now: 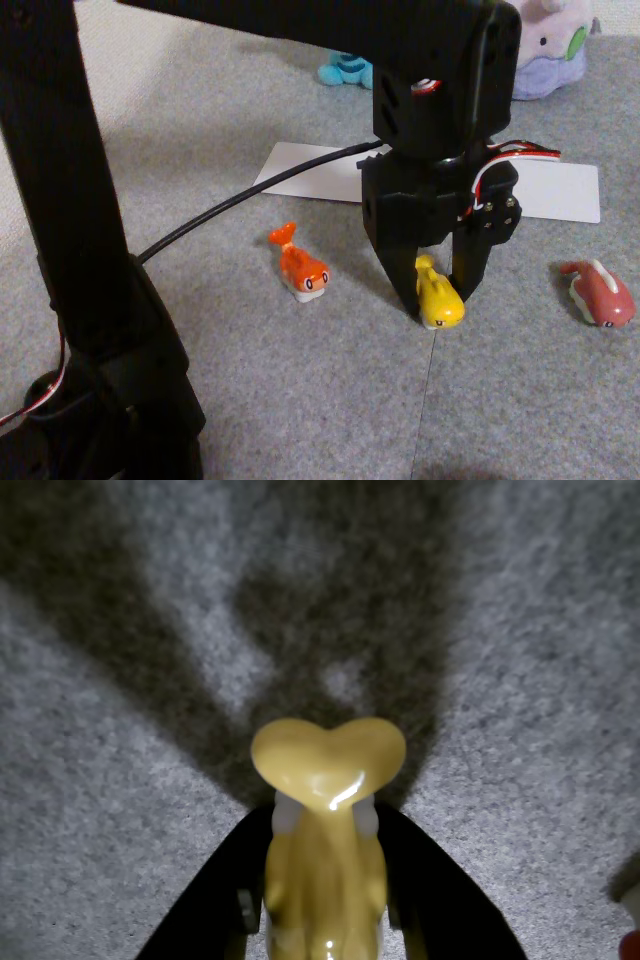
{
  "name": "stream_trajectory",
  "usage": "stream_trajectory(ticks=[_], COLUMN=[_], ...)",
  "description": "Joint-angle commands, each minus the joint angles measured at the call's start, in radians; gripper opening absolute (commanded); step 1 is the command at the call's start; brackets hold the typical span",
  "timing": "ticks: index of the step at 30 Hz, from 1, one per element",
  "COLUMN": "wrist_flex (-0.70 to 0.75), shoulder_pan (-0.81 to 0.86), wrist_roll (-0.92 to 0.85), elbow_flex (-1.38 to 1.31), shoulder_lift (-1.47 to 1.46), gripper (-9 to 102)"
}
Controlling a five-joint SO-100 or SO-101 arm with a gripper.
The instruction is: Wooper wants to eat egg sudhi, and Goomy wants to eat shrimp sushi
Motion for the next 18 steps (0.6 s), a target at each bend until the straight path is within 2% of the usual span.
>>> stream_trajectory(ticks=[1,5,9,18], wrist_flex=[0.014,0.094,0.206,0.169], shoulder_pan=[-0.02,-0.077,-0.209,-0.528], wrist_roll=[0.034,0.106,0.212,0.476], elbow_flex=[0.008,0.008,0.008,-0.006], shoulder_lift=[0.009,0.097,0.218,0.445], gripper=[2,2,2,3])
